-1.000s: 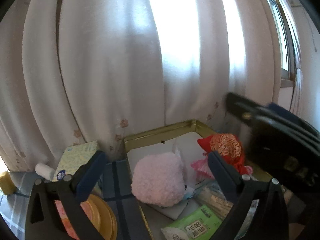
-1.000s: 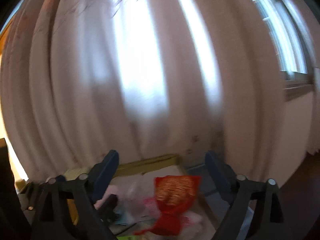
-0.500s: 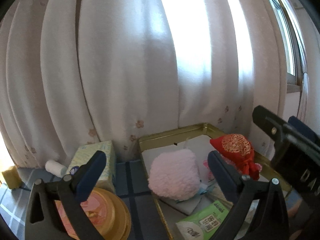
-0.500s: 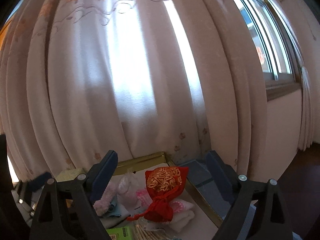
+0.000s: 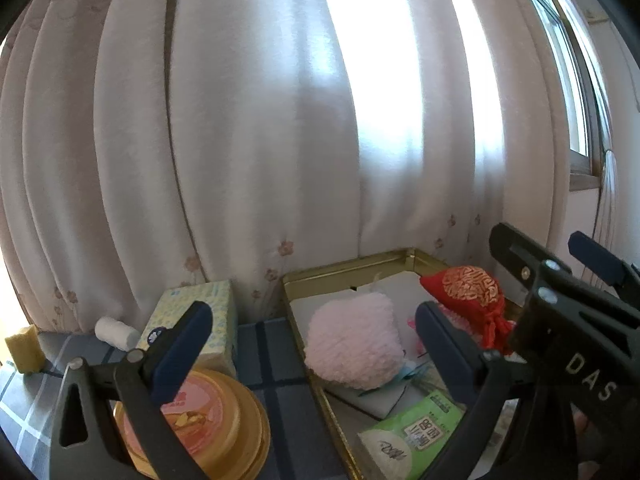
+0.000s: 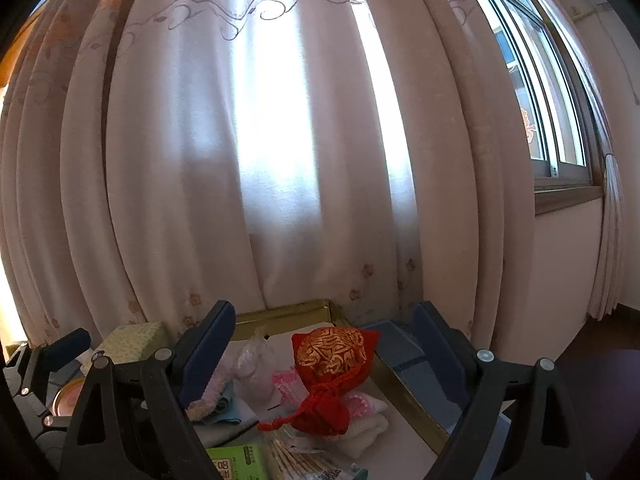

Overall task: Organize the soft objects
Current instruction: 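Withdraw both tools from the tray toward the yellow sponge and white towel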

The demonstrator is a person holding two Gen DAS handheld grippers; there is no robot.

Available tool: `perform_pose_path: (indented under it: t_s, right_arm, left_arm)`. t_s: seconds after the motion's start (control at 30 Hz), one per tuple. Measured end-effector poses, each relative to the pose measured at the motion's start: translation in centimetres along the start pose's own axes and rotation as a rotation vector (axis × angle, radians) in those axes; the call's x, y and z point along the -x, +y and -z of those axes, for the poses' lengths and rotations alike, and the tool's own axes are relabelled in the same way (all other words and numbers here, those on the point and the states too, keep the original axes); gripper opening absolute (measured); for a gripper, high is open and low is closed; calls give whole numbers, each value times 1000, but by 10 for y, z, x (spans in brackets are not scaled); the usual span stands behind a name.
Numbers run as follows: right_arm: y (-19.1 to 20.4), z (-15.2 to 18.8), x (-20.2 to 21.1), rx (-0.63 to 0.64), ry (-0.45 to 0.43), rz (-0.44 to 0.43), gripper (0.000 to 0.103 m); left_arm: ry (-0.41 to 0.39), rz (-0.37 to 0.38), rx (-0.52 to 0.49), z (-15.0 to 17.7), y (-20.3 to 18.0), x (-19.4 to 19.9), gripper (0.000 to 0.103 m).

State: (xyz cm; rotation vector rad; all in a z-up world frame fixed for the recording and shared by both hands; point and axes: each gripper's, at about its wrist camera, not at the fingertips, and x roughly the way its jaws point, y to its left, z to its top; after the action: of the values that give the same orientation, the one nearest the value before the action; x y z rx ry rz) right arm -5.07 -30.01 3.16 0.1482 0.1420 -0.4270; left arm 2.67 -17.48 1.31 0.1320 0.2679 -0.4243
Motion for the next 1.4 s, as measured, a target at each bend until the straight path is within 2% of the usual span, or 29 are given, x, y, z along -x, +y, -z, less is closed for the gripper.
perform_pose_path:
  t_s: [0.43, 0.83, 1.13, 1.4]
  right_arm:
    - [7, 2, 12, 24, -35, 0, 92]
    - [16, 7, 28, -35, -12, 2, 92]
    - [46, 12, 42, -4, -16, -28, 92]
    - [87, 17, 45, 22, -20, -77, 92]
  left_arm:
    - [-1, -26, 34, 5, 16, 11, 103]
    - [-15, -62, 65, 11, 40, 30, 103]
    - [-24, -99, 68, 16, 66, 46, 103]
    - [-15, -146, 88, 22, 110, 56, 103]
